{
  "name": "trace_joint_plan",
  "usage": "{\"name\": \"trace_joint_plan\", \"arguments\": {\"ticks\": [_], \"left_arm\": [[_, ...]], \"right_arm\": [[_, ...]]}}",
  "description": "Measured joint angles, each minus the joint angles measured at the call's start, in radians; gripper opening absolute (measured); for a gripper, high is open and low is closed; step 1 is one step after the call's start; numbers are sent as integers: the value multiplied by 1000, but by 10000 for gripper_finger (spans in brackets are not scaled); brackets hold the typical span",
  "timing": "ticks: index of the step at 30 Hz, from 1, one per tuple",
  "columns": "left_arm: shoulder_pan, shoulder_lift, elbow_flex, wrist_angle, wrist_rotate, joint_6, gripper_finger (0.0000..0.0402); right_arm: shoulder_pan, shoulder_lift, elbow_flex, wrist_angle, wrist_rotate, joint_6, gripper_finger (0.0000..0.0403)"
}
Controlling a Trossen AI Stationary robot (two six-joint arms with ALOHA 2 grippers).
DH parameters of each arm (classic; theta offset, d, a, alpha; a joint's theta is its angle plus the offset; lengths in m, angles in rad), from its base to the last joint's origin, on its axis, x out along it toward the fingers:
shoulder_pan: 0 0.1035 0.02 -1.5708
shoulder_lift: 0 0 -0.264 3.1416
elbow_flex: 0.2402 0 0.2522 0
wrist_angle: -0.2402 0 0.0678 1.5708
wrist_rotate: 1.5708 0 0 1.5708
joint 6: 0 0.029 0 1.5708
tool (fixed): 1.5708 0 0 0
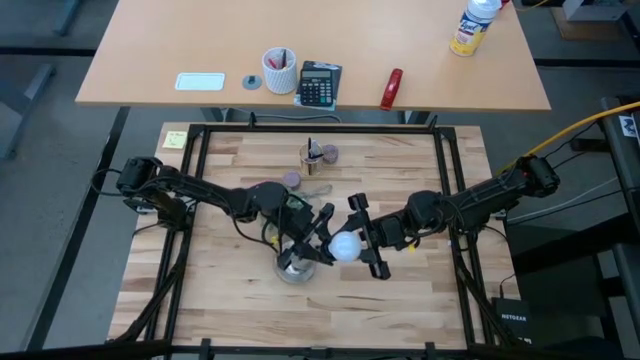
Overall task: Screw lightbulb
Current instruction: Remove the lightbulb from the lamp
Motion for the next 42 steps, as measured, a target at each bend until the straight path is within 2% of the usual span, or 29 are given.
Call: {"name": "trace_joint_plan", "arguments": {"ticks": [6,17,21,25,42], "left_arm": [[9,0,-2,1,-13,-20,127],[2,0,-2,0,-233,115,130],[1,-2,-2,-28,-238,136,133],[1,-3,-2,-37,-235,138,130],[4,-1,-2,-94,-230,164,128]], "right_arm": [[1,-2,0,1,68,1,212],[2,-4,0,42,228,137,244],[2,-4,0,36,229,167,245],[2,-4,0,34,232,285,246],[2,-4,0,-42,279,412,246]]}}
